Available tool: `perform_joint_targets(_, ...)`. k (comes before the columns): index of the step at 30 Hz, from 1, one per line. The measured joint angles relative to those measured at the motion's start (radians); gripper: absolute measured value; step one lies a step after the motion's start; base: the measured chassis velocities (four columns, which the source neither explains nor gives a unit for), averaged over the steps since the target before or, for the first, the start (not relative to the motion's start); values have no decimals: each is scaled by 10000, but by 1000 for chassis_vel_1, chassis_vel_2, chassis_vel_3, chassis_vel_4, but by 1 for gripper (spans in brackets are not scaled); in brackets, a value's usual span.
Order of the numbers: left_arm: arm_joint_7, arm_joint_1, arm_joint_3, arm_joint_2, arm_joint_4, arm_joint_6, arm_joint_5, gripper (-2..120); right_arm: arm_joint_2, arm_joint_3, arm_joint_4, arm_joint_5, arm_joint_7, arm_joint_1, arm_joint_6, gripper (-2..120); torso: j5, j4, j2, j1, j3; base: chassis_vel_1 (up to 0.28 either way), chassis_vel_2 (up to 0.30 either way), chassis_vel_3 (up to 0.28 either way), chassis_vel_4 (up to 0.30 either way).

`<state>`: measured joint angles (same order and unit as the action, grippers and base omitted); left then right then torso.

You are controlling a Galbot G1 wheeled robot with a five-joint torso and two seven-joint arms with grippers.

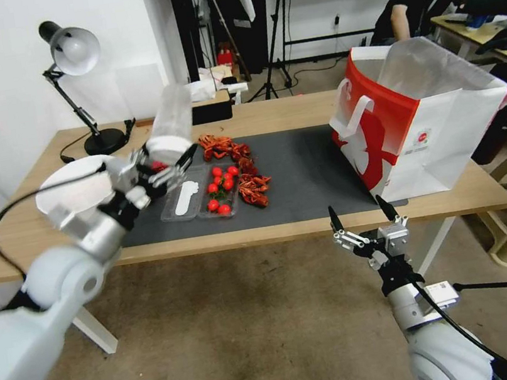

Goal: Pick up the trash from the table and place it into the takeout bag.

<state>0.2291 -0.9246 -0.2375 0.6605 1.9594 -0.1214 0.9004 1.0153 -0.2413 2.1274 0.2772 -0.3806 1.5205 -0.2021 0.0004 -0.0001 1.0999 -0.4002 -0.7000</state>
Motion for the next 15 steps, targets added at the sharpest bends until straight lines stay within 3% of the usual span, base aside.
perform_joint_targets(1, 0, 0, 0, 0, 0, 0, 0, 74, 0, 0, 0, 0, 0, 0, 0, 100, 0, 0, 0, 0, 0, 0, 0, 0, 0)
perform_joint_targets(5, 140, 1867, 1854, 198, -566, 8, 172, 74, 68, -73, 58, -61, -16, 113, 24, 100, -1, 2, 0, 0, 0, 0, 0, 0, 0)
perform_joint_targets(6, 140, 1867, 1854, 198, -566, 8, 172, 74, 68, -73, 58, -61, -16, 113, 24, 100, -1, 2, 0, 0, 0, 0, 0, 0, 0)
perform_joint_targets(9, 355, 3691, 3456, 638, -1335, 7, 265, 74, 80, -180, 127, -102, -33, 209, 42, 100, -6, 1, 0, 0, 0, 0, 0, 0, 0)
perform_joint_targets(10, 355, 3691, 3456, 638, -1335, 7, 265, 74, 80, -180, 127, -102, -33, 209, 42, 100, -6, 1, 0, 0, 0, 0, 0, 0, 0)
perform_joint_targets(15, 587, 5673, 4992, 1331, -2248, -13, 389, 74, 96, -324, 178, -125, -66, 327, 46, 100, -3, 2, 0, 0, -2, 0, 0, 0, 0)
